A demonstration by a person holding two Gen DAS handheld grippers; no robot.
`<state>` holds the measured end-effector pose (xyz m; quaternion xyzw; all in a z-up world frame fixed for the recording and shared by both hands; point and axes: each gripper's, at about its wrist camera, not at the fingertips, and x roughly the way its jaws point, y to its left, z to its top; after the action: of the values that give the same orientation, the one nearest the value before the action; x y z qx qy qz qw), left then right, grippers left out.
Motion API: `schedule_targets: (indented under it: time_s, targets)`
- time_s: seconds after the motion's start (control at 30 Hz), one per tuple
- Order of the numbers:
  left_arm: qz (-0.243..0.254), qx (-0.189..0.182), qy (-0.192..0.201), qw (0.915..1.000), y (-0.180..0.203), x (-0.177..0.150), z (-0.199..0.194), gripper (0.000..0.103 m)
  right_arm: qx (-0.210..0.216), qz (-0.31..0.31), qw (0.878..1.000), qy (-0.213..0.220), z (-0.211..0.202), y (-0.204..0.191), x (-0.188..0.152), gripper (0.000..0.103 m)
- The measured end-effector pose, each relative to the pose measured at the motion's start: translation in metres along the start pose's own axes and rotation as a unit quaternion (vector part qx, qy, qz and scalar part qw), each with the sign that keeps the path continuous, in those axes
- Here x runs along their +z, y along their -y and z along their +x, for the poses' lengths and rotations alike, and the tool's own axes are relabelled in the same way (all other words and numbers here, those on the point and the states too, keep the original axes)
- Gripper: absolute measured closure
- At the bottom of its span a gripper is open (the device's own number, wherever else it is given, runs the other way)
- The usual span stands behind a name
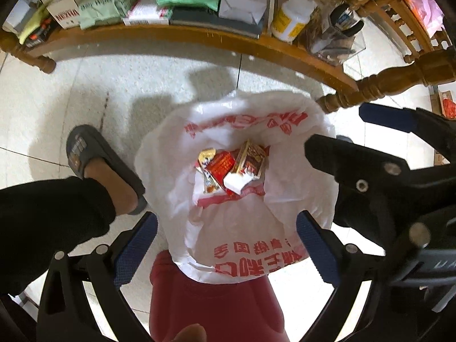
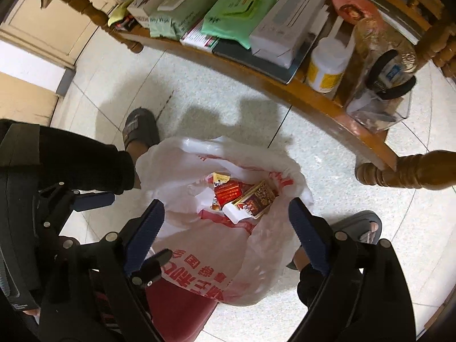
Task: Collect trash
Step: 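Open both tools to drop the box and packet into the bag, then raise both open tools back over the table toward the medicine boxes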
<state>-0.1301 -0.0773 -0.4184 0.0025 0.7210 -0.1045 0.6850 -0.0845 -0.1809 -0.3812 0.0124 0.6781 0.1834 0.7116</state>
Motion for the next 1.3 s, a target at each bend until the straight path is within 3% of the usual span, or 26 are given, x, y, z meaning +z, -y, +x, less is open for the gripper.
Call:
schedule_targets:
  time_s: [0.57,1.0,1.3]
  targets:
    - [0.03,0.013,0.113,0.993,0.001,-0.011,-0.092,0.008,0.009,-0.011,0.997,0.079,-0.116,-0.028,-0.013,0.017]
    - [0.069,0.022,0.219,0.9729,0.005,-0.018,-0.2,0.008,0.001,-0.057,0.988,0.147,-0.224,-0.064,-0.022,0.014]
    - [0.071,0.017,0.277,0.958,-0.003,0.004,-0.267,0.008,-0.026,-0.076,0.979,0.187,-0.282,-0.068,-0.008,0.013]
